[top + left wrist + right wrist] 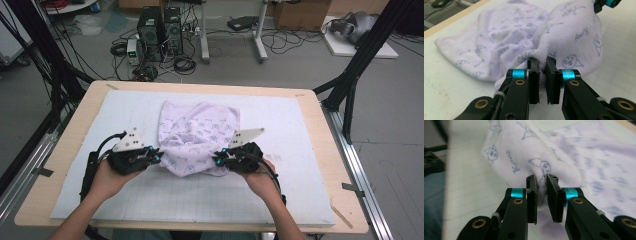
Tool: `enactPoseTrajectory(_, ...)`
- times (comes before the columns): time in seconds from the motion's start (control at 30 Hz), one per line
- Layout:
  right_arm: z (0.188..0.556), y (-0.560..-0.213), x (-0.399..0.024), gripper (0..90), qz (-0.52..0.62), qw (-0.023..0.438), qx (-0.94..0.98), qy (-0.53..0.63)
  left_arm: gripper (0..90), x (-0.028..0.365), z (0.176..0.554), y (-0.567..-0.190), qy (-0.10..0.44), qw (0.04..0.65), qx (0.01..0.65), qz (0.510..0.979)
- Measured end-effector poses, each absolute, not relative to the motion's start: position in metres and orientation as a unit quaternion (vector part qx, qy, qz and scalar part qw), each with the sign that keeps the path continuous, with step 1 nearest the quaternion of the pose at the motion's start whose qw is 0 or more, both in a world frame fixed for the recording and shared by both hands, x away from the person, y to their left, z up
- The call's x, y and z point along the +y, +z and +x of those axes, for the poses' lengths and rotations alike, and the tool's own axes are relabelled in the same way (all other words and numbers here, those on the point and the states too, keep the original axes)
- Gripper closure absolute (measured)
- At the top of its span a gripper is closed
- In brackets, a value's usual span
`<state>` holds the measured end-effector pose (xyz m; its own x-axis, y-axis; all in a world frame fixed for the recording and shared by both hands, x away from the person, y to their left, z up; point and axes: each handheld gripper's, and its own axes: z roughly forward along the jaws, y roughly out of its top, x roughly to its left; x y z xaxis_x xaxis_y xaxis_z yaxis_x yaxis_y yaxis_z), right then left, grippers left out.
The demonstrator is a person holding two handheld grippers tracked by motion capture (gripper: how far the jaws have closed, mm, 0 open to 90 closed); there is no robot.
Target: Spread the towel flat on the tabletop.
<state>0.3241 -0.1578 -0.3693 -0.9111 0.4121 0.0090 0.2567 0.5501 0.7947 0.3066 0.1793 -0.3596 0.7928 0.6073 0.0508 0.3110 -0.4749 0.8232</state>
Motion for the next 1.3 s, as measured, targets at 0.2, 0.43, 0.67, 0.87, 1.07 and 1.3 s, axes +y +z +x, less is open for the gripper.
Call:
enactPoseTrajectory(0.2,0.37,-0.395,-0.165,79.6,0.264,0.059,0.867,0.418,81.7,0.159,0.356,-0.391,0.164,0.406,0.325,0.838)
enactPoseTrajectory(0.43,0.397,-0.423,-0.164,79.2,0.311,0.037,0.862,0.399,80.3,0.142,0.383,-0.42,0.14,0.399,0.364,0.83)
enactPoseTrajectory(0.67,0.393,-0.418,-0.168,70.7,0.311,0.04,0.855,0.413,64.1,0.158,0.372,-0.404,0.148,0.41,0.37,0.821)
enactPoseTrajectory(0.87,0.369,-0.398,-0.175,64.3,0.288,0.068,0.851,0.435,52.4,0.175,0.345,-0.395,0.158,0.416,0.362,0.819)
enactPoseTrajectory(1.07,0.343,-0.383,-0.175,59.6,0.25,0.084,0.855,0.446,47.5,0.185,0.322,-0.382,0.168,0.433,0.344,0.816)
enactPoseTrajectory(1.3,0.338,-0.387,-0.162,53.6,0.225,0.094,0.869,0.431,51.6,0.171,0.326,-0.395,0.156,0.416,0.346,0.827)
